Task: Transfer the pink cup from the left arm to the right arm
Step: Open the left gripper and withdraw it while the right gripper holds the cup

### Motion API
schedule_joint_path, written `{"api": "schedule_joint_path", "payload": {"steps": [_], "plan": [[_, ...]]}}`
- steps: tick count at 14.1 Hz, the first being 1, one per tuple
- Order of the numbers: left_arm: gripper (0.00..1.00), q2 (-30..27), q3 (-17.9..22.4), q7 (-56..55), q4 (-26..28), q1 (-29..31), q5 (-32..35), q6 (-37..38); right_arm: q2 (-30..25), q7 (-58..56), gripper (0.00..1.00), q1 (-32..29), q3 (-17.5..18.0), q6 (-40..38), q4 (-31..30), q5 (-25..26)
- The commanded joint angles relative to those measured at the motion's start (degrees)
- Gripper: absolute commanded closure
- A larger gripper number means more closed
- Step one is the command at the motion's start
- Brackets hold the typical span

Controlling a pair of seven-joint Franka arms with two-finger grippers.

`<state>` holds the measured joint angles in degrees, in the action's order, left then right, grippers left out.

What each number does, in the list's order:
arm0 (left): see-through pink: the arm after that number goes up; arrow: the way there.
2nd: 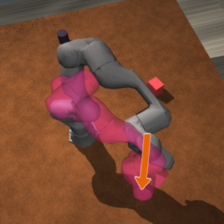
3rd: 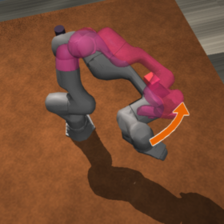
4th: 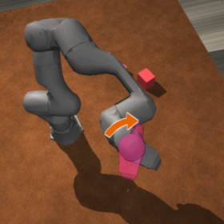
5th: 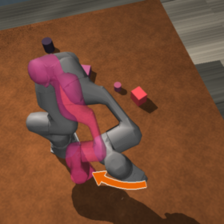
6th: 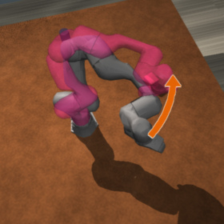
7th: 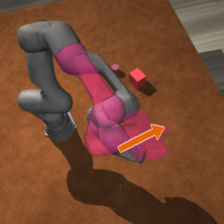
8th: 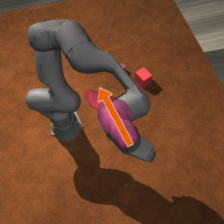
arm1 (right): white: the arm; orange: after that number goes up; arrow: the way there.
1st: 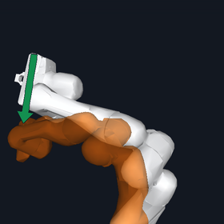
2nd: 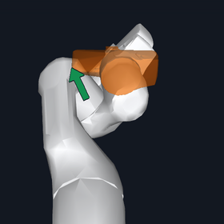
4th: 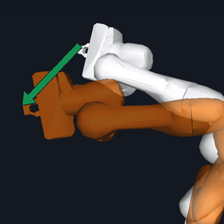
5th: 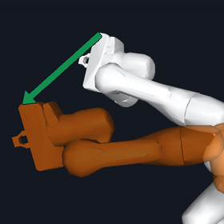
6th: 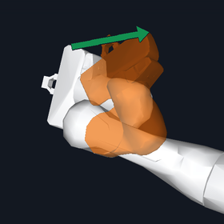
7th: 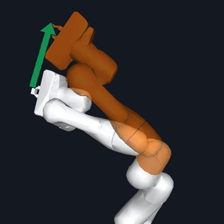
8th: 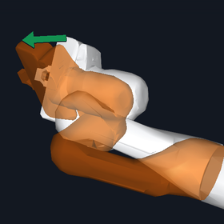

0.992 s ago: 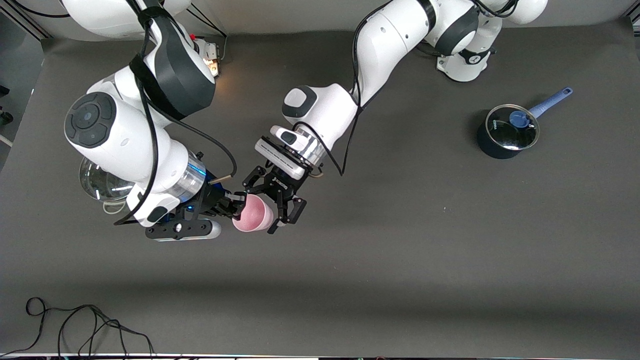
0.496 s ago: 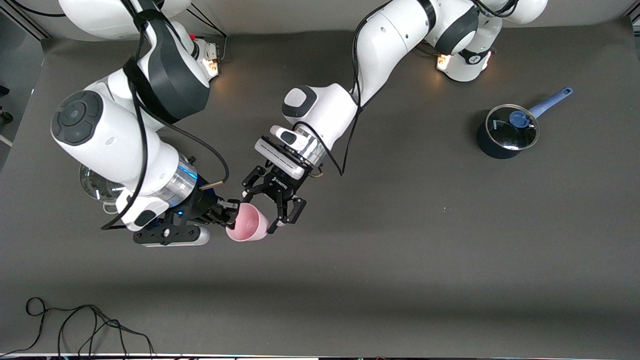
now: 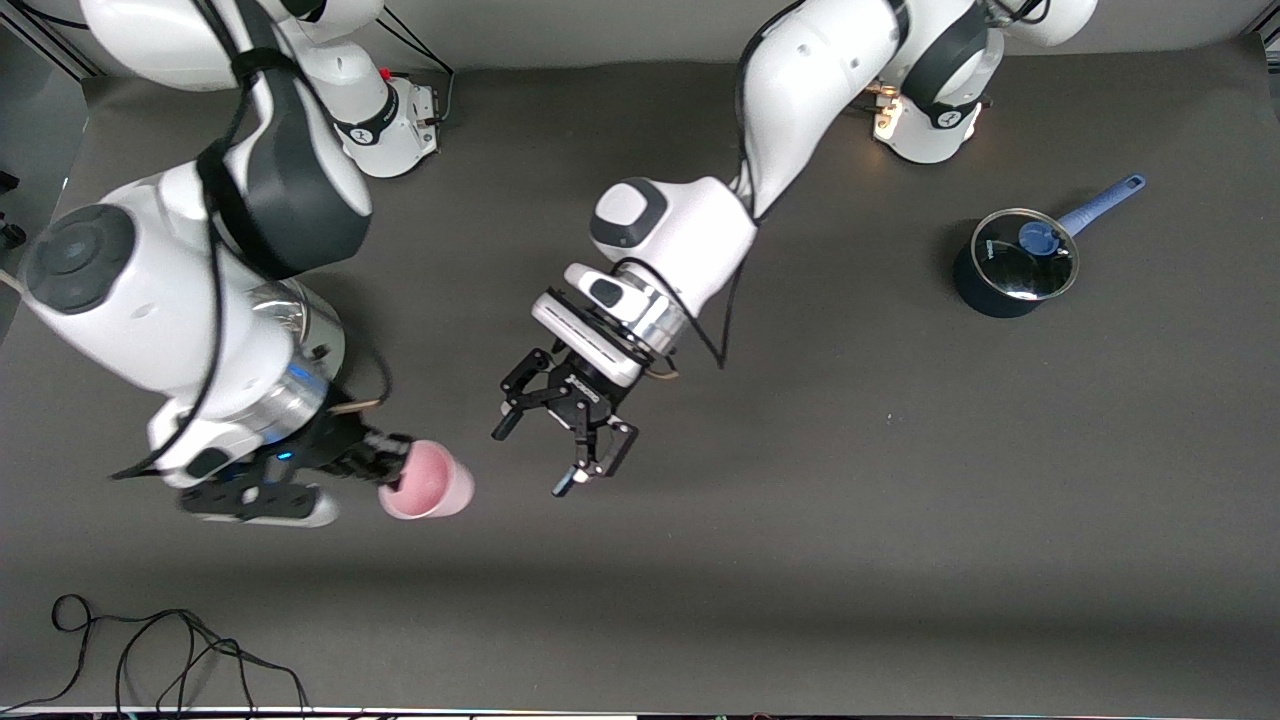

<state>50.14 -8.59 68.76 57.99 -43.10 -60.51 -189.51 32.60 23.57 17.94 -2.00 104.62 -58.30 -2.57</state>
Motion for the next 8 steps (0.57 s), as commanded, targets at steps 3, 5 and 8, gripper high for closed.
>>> {"api": "schedule_joint_path", "payload": {"steps": [3, 5, 8], "plan": [[0.0, -17.7, 0.6, -0.8, 18.8, 7.7, 1.2, 16.6, 0.0, -6.5, 1.0, -6.8, 0.3, -4.5, 1.3, 4.2], [0.0, -23.0, 2.1, -0.8, 23.9, 10.3, 1.3, 24.0, -0.5, -12.5, 1.0, -9.2, 0.3, -7.9, 1.3, 5.3], [0.0, -29.2, 8.3, -1.2, 28.0, 12.2, 3.1, 38.5, -1.2, -19.3, 1.0, -13.5, 0.3, -12.2, 0.0, 5.4]]}}
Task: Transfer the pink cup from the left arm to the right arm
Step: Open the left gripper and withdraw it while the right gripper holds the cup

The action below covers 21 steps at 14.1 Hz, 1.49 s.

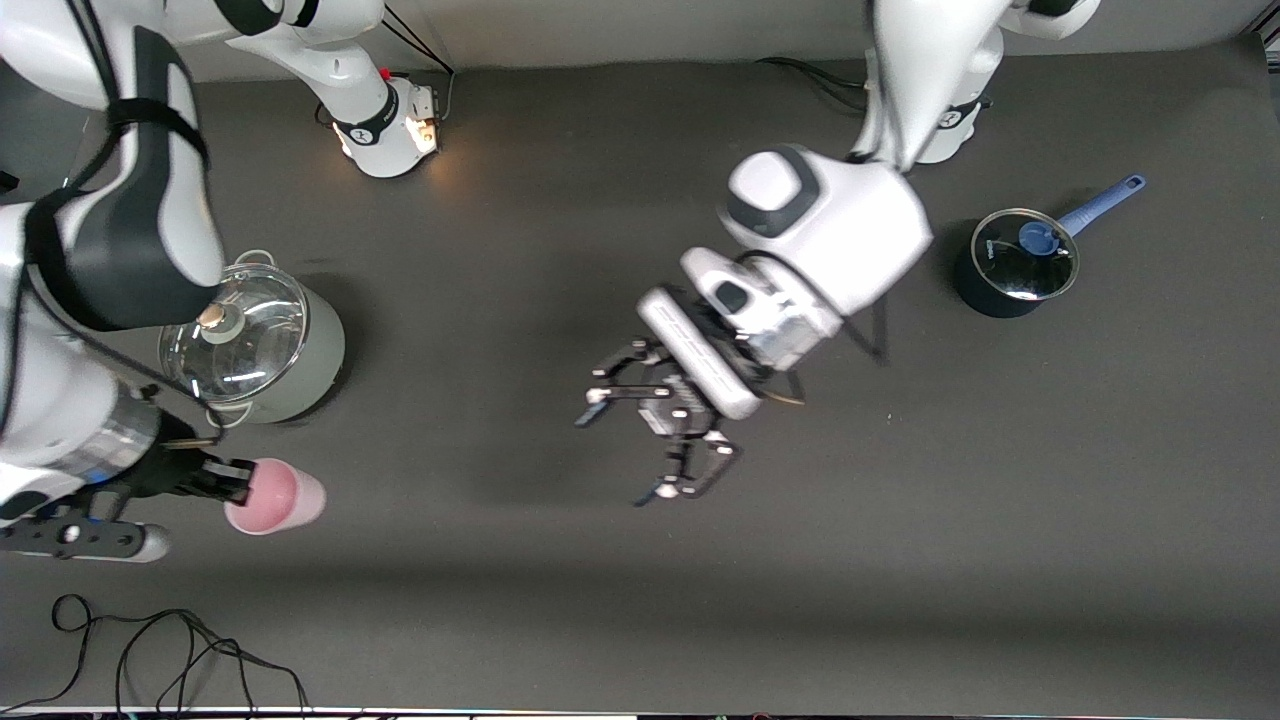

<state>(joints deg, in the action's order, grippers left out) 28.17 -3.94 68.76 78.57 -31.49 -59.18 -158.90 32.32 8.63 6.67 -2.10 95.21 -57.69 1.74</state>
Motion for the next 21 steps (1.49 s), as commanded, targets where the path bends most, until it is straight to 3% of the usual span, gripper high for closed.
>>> {"api": "schedule_joint_path", "payload": {"steps": [1, 3, 6, 10, 14, 21], "plan": [[0.0, -8.6, 7.3, -2.4, 8.2, 0.6, 3.0, 14.2, -1.6, -6.4, 1.0, -3.3, 0.4, -3.5, -2.4, 1.1], [0.0, -9.4, 14.2, -8.8, 6.5, 0.6, 11.4, 27.2, -2.7, -7.2, 1.0, -4.5, 0.3, -3.4, -6.8, 1.1], [0.0, -10.0, 19.7, -18.4, -0.1, 0.6, 26.6, 44.5, -1.9, -8.2, 1.0, -6.8, 0.4, -2.0, -10.8, 1.0], [0.0, -11.4, 27.0, -26.5, -1.3, 0.6, 30.5, 57.5, -1.3, -12.7, 1.0, -8.6, 0.4, 7.3, -17.3, 0.5], [0.0, -11.2, 32.1, -29.9, -3.6, 1.0, 38.3, 65.3, 0.5, -15.2, 1.0, -8.6, 0.5, 21.6, -23.6, 0.4], [0.0, -11.1, 32.4, -47.9, -4.9, 2.7, 53.1, 72.9, 6.5, -15.8, 1.0, -8.6, 0.8, 32.1, -25.3, -0.2]]}}
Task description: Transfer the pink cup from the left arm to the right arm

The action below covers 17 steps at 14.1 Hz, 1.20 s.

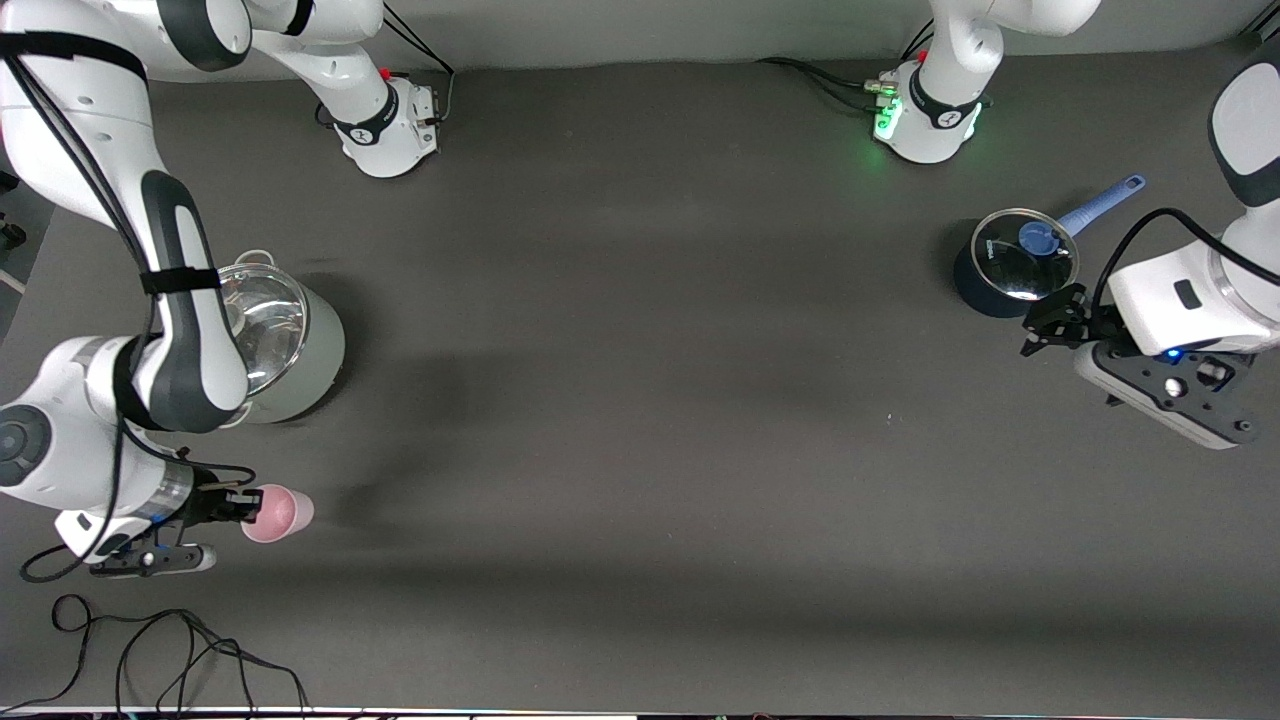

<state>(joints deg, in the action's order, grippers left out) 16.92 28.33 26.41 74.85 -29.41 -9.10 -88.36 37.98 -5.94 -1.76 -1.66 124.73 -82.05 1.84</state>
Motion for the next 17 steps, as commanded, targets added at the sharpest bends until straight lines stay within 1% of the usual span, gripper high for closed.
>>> {"api": "schedule_joint_path", "payload": {"steps": [1, 4, 8, 10, 12, 14, 17], "plan": [[0.0, 0.1, 0.1, -7.3, -1.1, 1.9, 3.5, 2.6, 0.8, -1.4, 1.0, -0.3, 0.3, 4.1, -2.3, -0.6], [0.0, 0.7, 0.0, -10.1, -0.6, 6.8, 3.6, 4.9, -0.6, -2.1, 1.0, -0.3, 0.5, 11.1, -8.2, -0.9], [0.0, 1.1, 0.0, -10.2, -0.2, 10.1, 3.6, 6.7, -1.4, -2.5, 1.0, 0.0, 0.5, 14.2, -11.1, -3.3], [0.0, 1.0, 0.1, -10.3, -0.4, 10.2, 4.1, 7.1, -2.4, -2.5, 1.0, -0.1, 0.5, 14.3, -12.2, -3.7], [0.0, -0.1, 0.1, -10.1, -0.5, 10.2, 4.3, 7.3, -2.8, -3.6, 1.0, -0.1, 0.5, 15.0, -12.8, -6.2], [0.0, -1.5, -0.1, -10.1, -0.4, 10.1, 4.3, 10.4, -3.1, -5.4, 1.0, 0.1, 0.4, 16.0, -13.5, -9.1], [0.0, -2.8, -0.5, -10.1, 0.9, 9.5, 4.3, 10.2, -3.1, -5.4, 1.0, 0.2, 0.4, 15.7, -14.0, -9.3]]}}
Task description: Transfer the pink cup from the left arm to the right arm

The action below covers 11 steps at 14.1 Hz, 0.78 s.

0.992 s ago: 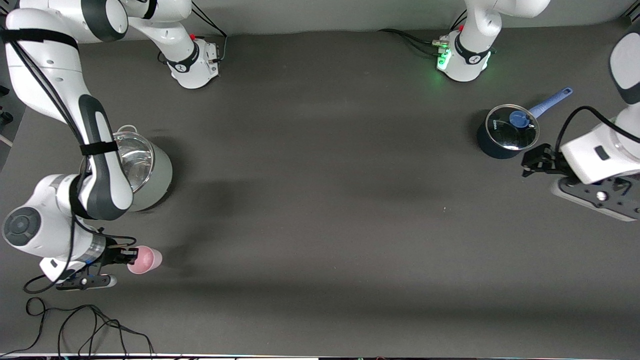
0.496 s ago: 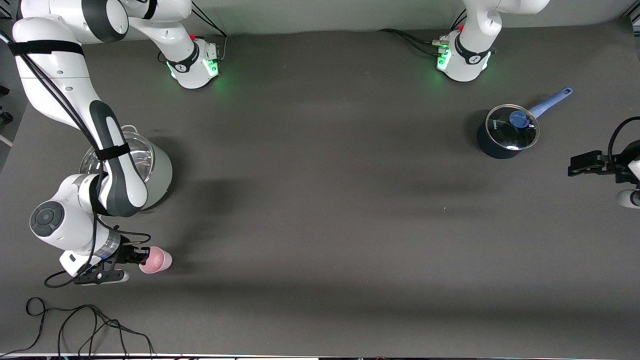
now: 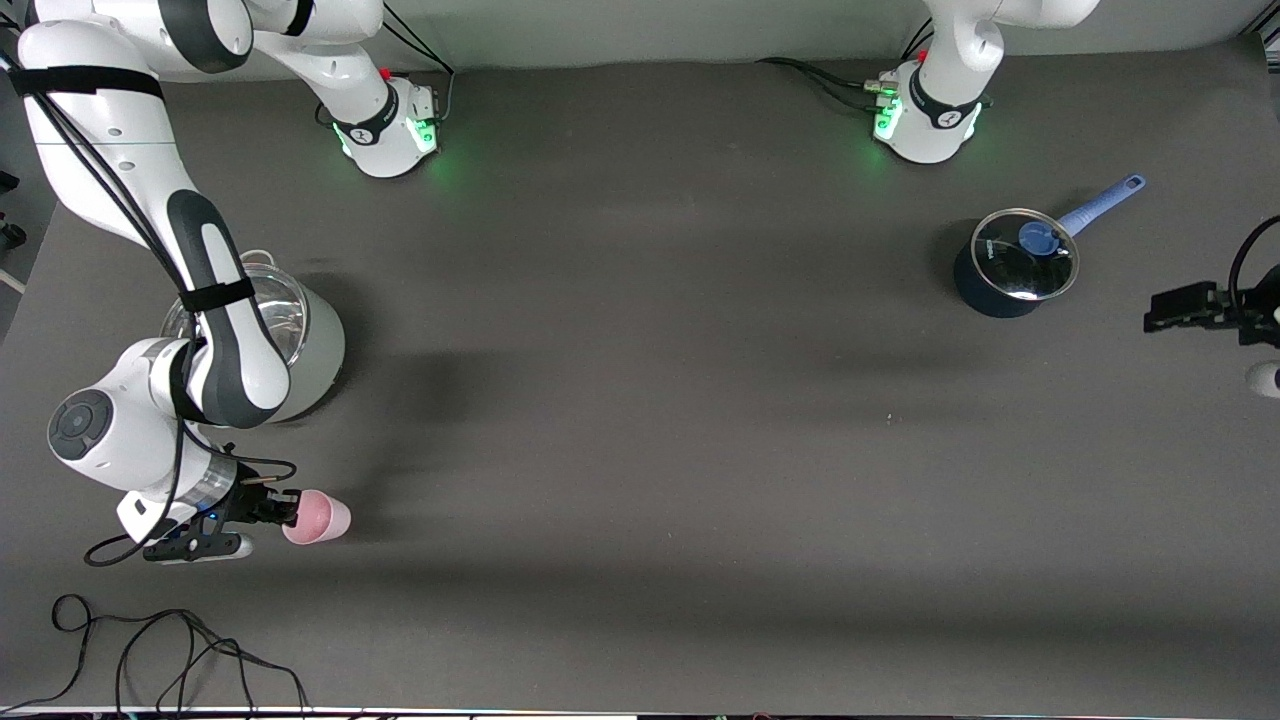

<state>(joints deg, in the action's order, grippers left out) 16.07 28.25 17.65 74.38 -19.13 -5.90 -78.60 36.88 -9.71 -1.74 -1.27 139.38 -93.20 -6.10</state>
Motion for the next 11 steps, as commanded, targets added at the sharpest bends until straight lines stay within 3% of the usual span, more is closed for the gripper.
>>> {"api": "schedule_joint_path", "payload": {"steps": [1, 8, 9, 11], "plan": [[0.0, -2.0, -0.4, -1.3, 1.8, -1.0, 1.2, 0.7, -1.9, -1.6, 1.0, 0.2, 0.0, 0.8, -2.9, -1.4], [0.0, -3.6, -0.6, -0.6, 5.1, 0.9, 1.4, -0.4, -1.5, -1.0, 1.0, 0.2, -0.1, 0.4, -3.5, -1.4], [0.0, -3.8, -2.6, -0.6, 5.0, 3.0, 1.4, -0.4, -1.4, -1.0, 1.0, 0.2, -0.1, 0.4, -3.5, -1.4], [0.0, -4.9, -10.8, -0.9, 5.2, 9.3, 3.8, -0.8, -1.2, -1.2, 1.0, 0.1, -0.1, 0.4, -3.4, -1.4]]}}
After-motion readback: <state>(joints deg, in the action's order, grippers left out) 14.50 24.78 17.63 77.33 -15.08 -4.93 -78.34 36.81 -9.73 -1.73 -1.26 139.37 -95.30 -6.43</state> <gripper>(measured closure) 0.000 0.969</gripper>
